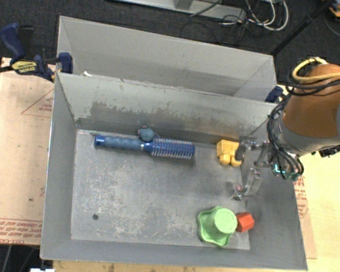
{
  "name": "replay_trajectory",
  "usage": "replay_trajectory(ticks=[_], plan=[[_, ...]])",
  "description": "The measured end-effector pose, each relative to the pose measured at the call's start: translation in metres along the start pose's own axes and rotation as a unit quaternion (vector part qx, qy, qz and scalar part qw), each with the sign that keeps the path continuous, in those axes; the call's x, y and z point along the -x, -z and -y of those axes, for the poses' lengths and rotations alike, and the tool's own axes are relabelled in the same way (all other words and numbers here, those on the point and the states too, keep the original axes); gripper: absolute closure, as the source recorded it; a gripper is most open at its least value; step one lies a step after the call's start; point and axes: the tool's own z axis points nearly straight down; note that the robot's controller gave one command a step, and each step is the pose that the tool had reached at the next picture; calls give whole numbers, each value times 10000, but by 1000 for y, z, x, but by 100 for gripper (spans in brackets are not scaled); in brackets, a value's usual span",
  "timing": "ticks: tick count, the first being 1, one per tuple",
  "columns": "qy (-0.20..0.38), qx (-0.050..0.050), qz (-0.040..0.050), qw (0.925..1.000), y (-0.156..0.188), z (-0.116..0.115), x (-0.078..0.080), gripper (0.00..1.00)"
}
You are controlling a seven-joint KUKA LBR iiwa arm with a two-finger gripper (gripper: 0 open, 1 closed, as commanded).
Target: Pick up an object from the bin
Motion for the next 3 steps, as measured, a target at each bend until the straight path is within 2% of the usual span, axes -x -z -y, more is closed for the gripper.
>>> replay_trajectory(ticks=[1,2,3], plan=[[806,4,4,9967,-72,-4,-72,0],[2883,-27,90,9575,-75,-42,-109,0],[2886,-29,77,9574,-75,-41,-109,100]])
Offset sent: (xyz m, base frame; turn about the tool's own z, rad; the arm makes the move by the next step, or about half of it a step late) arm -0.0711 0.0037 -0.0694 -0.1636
